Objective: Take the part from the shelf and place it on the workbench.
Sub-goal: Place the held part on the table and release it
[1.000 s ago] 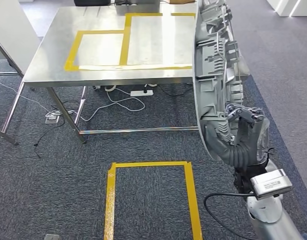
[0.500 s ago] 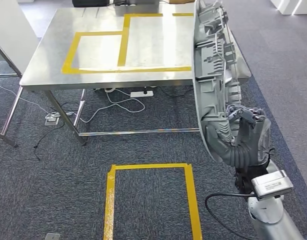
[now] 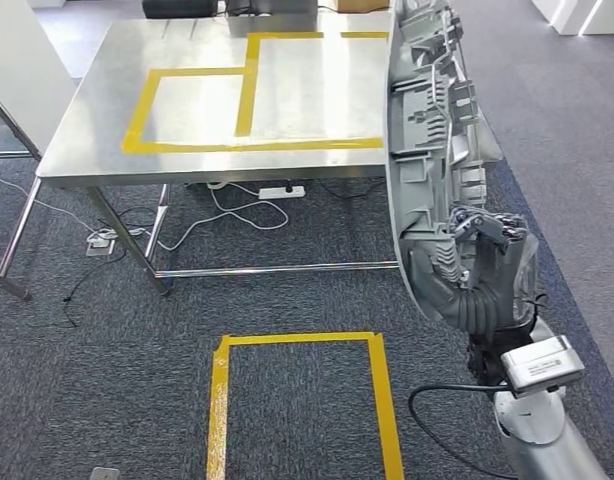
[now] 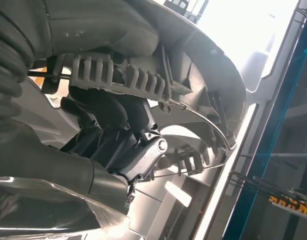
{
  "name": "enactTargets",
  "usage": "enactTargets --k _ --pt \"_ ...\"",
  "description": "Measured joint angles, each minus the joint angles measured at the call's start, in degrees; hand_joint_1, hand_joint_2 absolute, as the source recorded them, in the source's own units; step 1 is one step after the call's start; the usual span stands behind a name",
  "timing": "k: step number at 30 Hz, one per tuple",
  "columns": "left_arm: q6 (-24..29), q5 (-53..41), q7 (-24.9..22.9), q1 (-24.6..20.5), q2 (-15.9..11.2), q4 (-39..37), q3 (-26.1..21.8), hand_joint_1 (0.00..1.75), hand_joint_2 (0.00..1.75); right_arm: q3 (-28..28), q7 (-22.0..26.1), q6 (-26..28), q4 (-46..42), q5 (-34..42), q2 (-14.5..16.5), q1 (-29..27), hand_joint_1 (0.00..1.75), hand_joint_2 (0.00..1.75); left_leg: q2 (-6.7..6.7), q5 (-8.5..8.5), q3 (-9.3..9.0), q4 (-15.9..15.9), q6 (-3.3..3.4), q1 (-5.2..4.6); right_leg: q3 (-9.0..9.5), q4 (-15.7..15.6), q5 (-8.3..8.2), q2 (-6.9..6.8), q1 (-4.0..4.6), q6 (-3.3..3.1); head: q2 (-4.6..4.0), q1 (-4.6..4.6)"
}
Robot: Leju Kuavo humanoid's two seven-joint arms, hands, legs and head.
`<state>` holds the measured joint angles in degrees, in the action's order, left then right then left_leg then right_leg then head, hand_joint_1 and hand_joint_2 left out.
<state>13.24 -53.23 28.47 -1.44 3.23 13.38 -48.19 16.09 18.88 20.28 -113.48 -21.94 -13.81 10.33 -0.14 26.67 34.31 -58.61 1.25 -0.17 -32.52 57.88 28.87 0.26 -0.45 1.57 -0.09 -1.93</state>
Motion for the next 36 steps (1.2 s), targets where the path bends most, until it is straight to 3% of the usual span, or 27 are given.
enactTargets --k 2,5,6,7,8,10,11,13,18,21,22,23,25,26,27,30,33,34,36 --pt "0.0 0.0 0.0 0.0 0.0 0.0 0.0 0.00 1.75 -0.2 -0.1 0.0 0.0 0.0 0.0 0.1 1.75 1.75 0.00 -0.07 -0.47 0.6 0.53 0.29 -0.95 1.9 1.31 -0.08 -0.05 0.56 0.00 -0.15" --pt "0.0 0.0 0.0 -0.1 0.1 0.0 0.0 0.00 1.75 -0.3 -0.1 0.0 0.1 0.2 0.0 0.1 1.75 1.75 0.01 0.22 -0.82 0.7 1.15 0.39 -6.67 12.6 5.59 -0.12 -0.26 1.14 0.00 -0.39" --pt "0.0 0.0 0.0 0.0 0.1 0.0 0.0 0.00 1.75 -0.3 -0.1 0.0 0.1 0.2 0.0 0.0 1.75 1.75 0.00 0.35 -0.93 0.7 1.22 0.39 -8.46 15.4 6.14 -0.13 -0.31 1.30 0.00 -0.43" --pt "0.0 0.0 0.0 0.0 0.1 0.0 0.0 0.00 1.75 -0.3 -0.1 0.0 0.2 0.3 0.0 -0.1 1.75 1.75 -0.01 0.52 -1.10 0.7 1.22 0.39 -9.27 16.2 5.50 -0.14 -0.36 1.41 0.00 -0.44" --pt "0.0 0.0 0.0 0.0 0.1 0.0 0.0 0.00 1.75 -0.3 -0.2 0.0 0.2 0.3 0.0 -0.1 1.75 1.75 -0.05 0.74 -1.37 0.7 1.13 0.41 -8.82 14.4 3.70 -0.16 -0.41 1.43 0.00 -0.46" --pt "0.0 0.0 0.0 0.0 0.1 0.0 0.0 0.00 1.75 -0.4 -0.2 0.0 0.3 0.3 0.0 -0.1 1.75 1.75 -0.11 1.37 -2.08 0.6 0.75 0.38 -5.58 7.0 -0.71 -0.29 -0.48 1.34 0.00 -0.46" --pt "0.0 0.0 0.0 0.0 0.1 0.0 0.0 0.00 1.75 -0.4 -0.1 0.0 0.3 0.3 0.0 -0.1 1.75 1.75 -0.13 1.70 -2.30 0.4 0.47 0.29 -3.79 3.5 -1.90 -0.33 -0.43 1.18 0.00 -0.44" --pt "0.0 -0.1 -0.1 0.0 0.1 0.0 0.0 0.00 1.75 -0.4 -0.1 -0.1 0.3 0.3 0.0 0.0 1.75 1.75 -0.12 2.03 -2.32 0.2 0.01 0.11 -2.10 0.8 -1.85 -0.36 -0.27 0.73 0.00 -0.37" --pt "0.0 -0.1 -0.1 0.0 0.1 0.0 0.0 0.00 1.75 -0.4 -0.1 -0.1 0.3 0.3 0.0 0.0 1.75 1.75 -0.09 2.32 -2.28 -0.1 -0.42 0.11 -1.78 0.5 -1.61 -0.31 -0.32 0.16 0.00 -0.28" --pt "0.0 -0.1 -0.2 0.0 0.1 0.0 0.0 0.00 1.75 -0.4 -0.1 -0.1 0.3 0.2 0.0 -0.2 1.75 1.75 0.00 7.67 4.07 -12.9 -1.74 0.37 -0.59 0.1 -0.78 -0.30 -0.59 -1.35 0.00 0.00" --pt "0.0 -0.1 -0.2 0.1 0.0 0.0 0.0 0.00 1.75 -0.4 -0.1 -0.1 0.3 0.2 0.0 -0.2 1.75 1.75 0.01 8.39 6.34 -16.7 -1.89 0.45 -0.17 0.1 -0.44 -0.28 -0.59 -1.55 0.00 0.07" --pt "0.0 -0.1 -0.2 0.1 0.1 0.0 0.0 0.00 1.75 -0.4 -0.1 -0.1 0.3 0.2 0.0 -0.3 1.75 1.75 0.01 6.69 6.32 -15.7 -1.84 0.48 0.23 0.1 -0.18 -0.22 -0.59 -1.50 0.00 0.07" --pt "0.0 -0.1 -0.2 0.1 0.0 0.0 0.0 0.00 1.75 -0.3 -0.1 -0.1 0.3 0.2 0.0 -0.3 1.75 1.75 -0.01 1.64 3.78 -8.6 -1.51 0.51 1.12 0.1 0.48 -0.12 -0.60 -1.22 0.00 0.07" --pt "0.0 -0.1 -0.2 0.1 0.0 0.0 0.0 0.00 1.75 -0.3 -0.1 -0.1 0.3 0.2 0.0 -0.2 1.75 1.75 -0.02 -0.05 2.29 -5.1 -1.30 0.42 1.51 0.1 0.84 -0.07 -0.50 -0.95 0.00 0.07" --pt "0.0 -0.1 -0.2 0.1 0.0 0.0 0.0 0.00 1.75 -0.4 -0.1 -0.1 0.3 0.2 0.0 -0.2 1.75 1.75 0.00 -0.71 1.24 -2.6 -1.07 0.32 1.67 0.1 1.08 -0.04 -0.42 -0.65 0.00 0.08" --pt "0.0 -0.1 -0.3 0.1 0.0 0.0 0.0 0.00 1.75 -0.4 -0.1 -0.1 0.3 0.1 0.0 -0.1 1.75 1.75 0.01 -0.10 0.67 -0.8 -0.46 0.14 1.74 -0.1 1.24 -0.05 -0.27 0.26 0.00 0.07" --pt "0.0 -0.1 -0.3 0.1 0.1 0.0 0.0 0.00 1.75 -0.4 -0.1 -0.1 0.3 0.1 0.0 0.0 1.75 1.75 -0.01 -0.21 0.16 -0.1 0.27 0.58 1.10 0.9 2.30 -0.11 -0.30 0.93 0.00 -0.08" --pt "0.0 -0.1 -0.3 0.1 0.1 0.0 0.0 0.00 1.75 -0.4 -0.1 -0.1 0.3 0.2 0.0 0.0 1.75 1.75 0.00 -0.16 -0.02 0.1 0.52 0.69 -0.11 3.1 3.37 -0.13 -0.32 1.09 0.00 -0.21" --pt "0.0 -0.1 -0.3 -0.1 0.1 0.0 0.0 0.00 1.75 -0.5 -0.1 -0.1 0.3 0.2 0.0 0.0 1.75 1.75 0.00 0.09 -0.18 0.1 0.95 0.66 -4.38 10.7 6.22 -0.15 -0.34 1.39 0.00 -0.44"
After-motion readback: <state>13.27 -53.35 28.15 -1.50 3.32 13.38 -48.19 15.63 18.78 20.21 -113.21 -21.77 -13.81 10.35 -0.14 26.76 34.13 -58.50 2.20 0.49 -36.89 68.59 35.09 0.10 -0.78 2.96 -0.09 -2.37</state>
